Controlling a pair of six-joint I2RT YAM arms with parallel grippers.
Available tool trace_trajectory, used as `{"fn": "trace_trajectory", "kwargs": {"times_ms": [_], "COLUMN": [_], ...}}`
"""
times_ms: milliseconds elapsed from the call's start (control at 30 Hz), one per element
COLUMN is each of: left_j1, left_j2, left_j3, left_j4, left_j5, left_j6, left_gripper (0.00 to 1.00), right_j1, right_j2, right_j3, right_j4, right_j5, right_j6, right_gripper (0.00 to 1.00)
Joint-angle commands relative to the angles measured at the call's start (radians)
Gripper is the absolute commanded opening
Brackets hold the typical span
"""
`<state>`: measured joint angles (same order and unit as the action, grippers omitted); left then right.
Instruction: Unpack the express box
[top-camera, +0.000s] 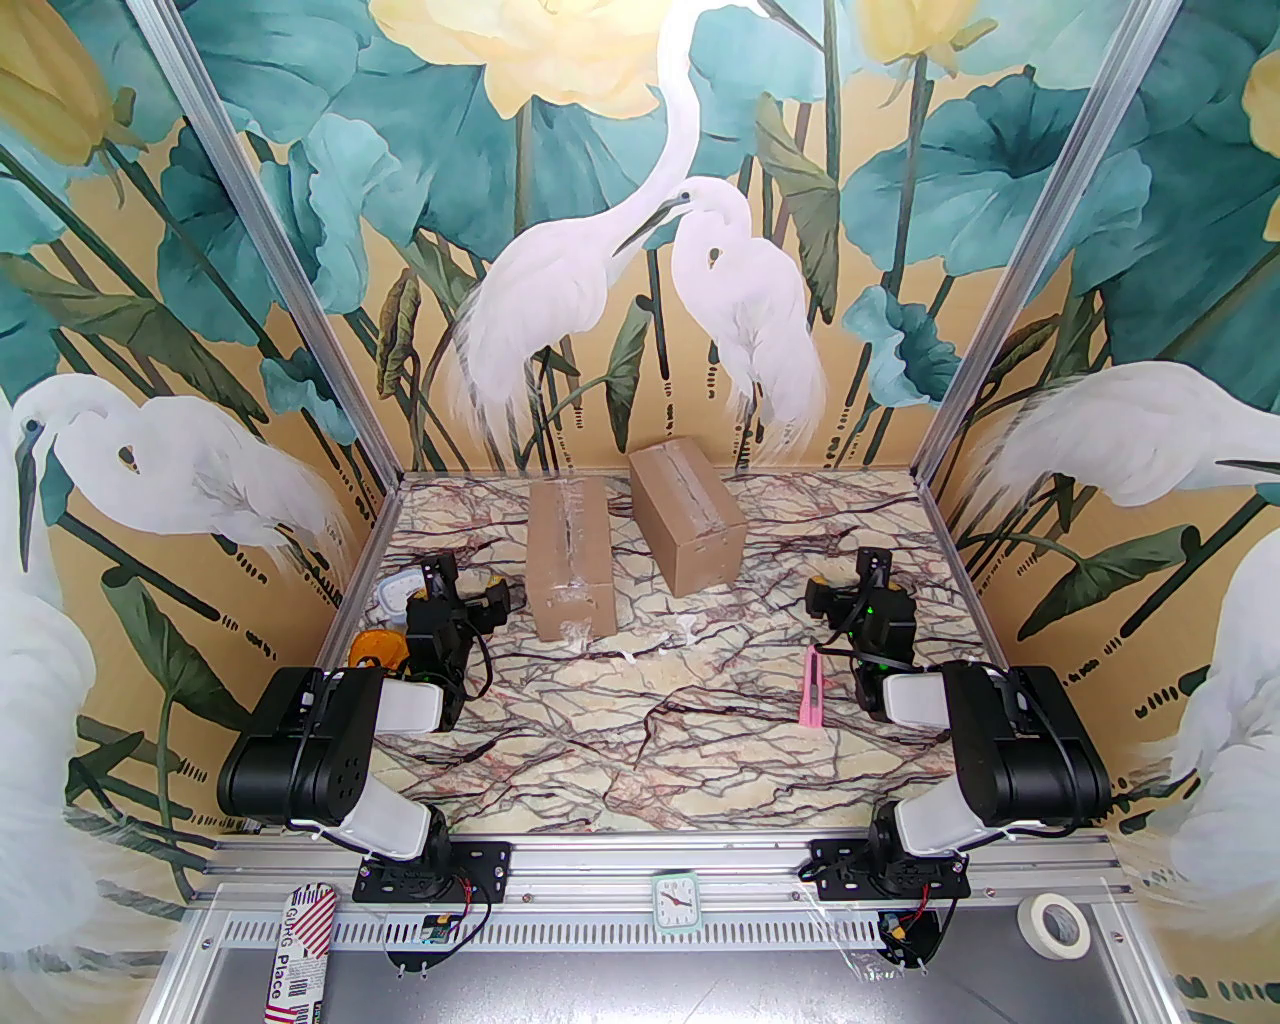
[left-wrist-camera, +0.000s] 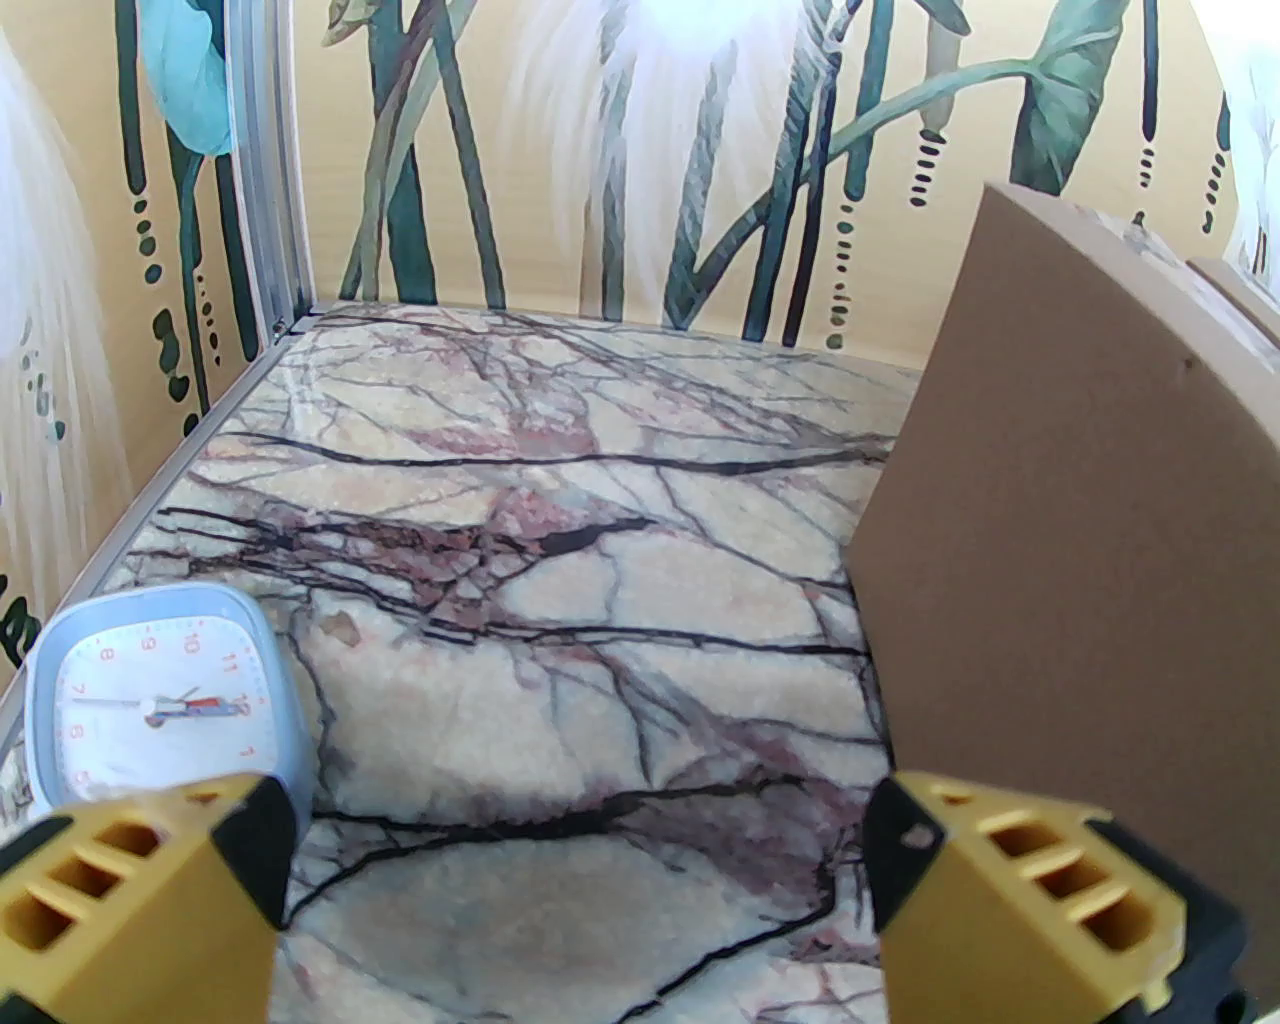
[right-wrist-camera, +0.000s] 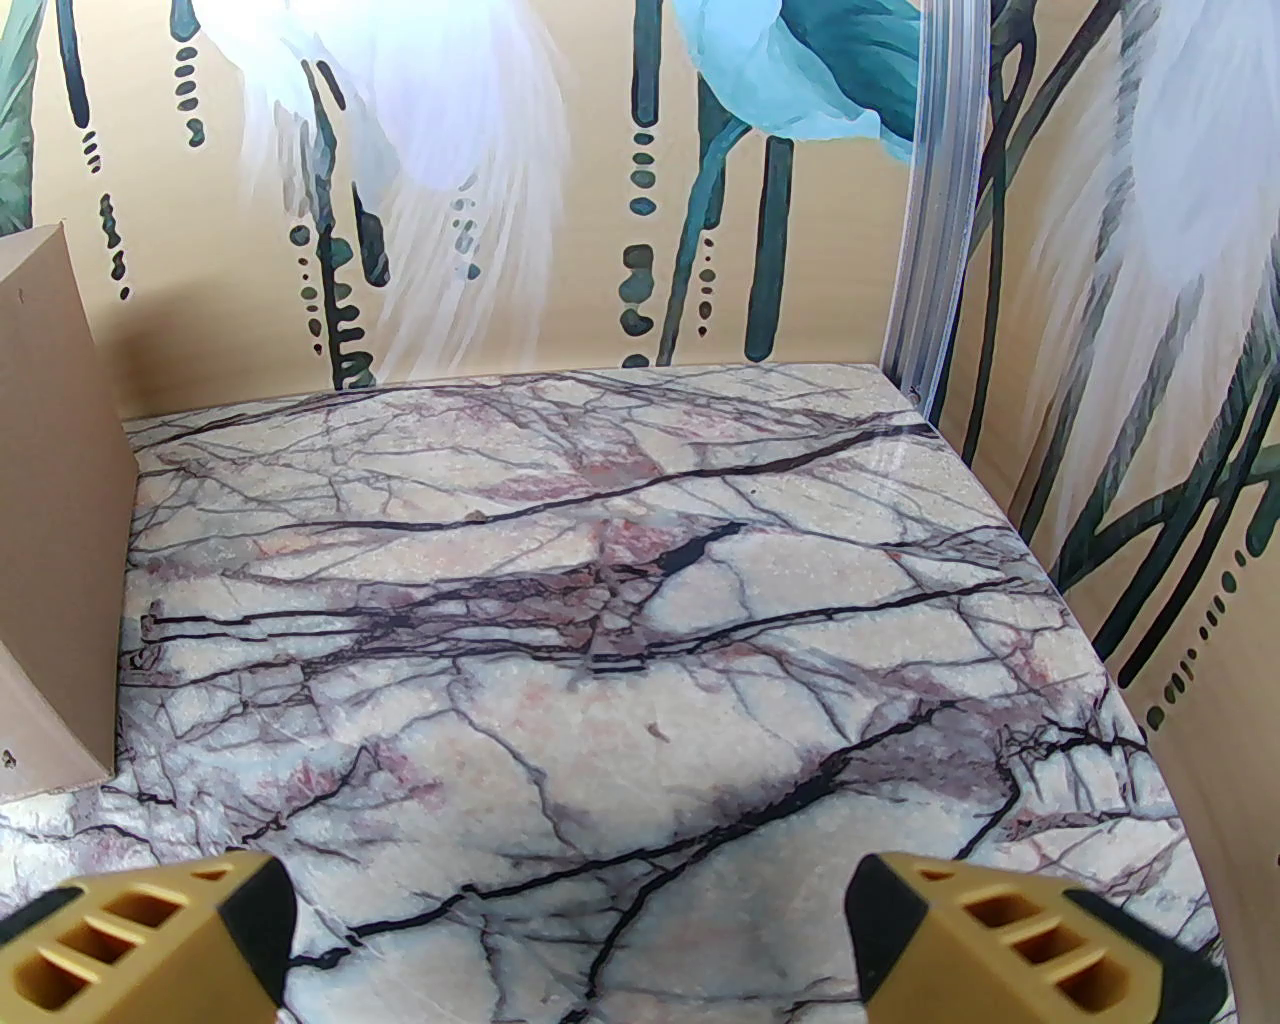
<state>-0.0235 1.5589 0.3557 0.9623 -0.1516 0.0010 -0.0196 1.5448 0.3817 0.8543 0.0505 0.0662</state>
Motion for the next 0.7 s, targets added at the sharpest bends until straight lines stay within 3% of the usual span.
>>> {"fn": "trace_trajectory", "kwargs": {"times_ms": [0, 233, 333, 667], "left_j1": [0.005, 0.016, 0.017, 0.023], "left_j2": [0.000, -0.002, -0.003, -0.001], "left_j3": [0.009, 0.009, 0.022, 0.030], "left_j4": [0.013, 0.008, -0.014, -0.030], "left_j5": [-0.011, 0.025, 0.103, 0.124], "left_j6": [-0.001, -0.002, 0.023, 0.017], "left_gripper": [1.00, 1.00, 1.00, 1.00], "right_j1": [-0.003, -0.002, -0.002, -0.003], "right_j2": [0.001, 0.001, 0.001, 0.002], "right_j3": [0.013, 0.013, 0.013, 0.014], "right_j4": [0.011, 0.009, 0.009, 0.008], "right_j5": [-0.013, -0.013, -0.014, -0.014], "right_j6": [0.003, 0.004, 0.004, 0.004], "right_gripper": [0.99, 0.99, 0.99, 0.99]}}
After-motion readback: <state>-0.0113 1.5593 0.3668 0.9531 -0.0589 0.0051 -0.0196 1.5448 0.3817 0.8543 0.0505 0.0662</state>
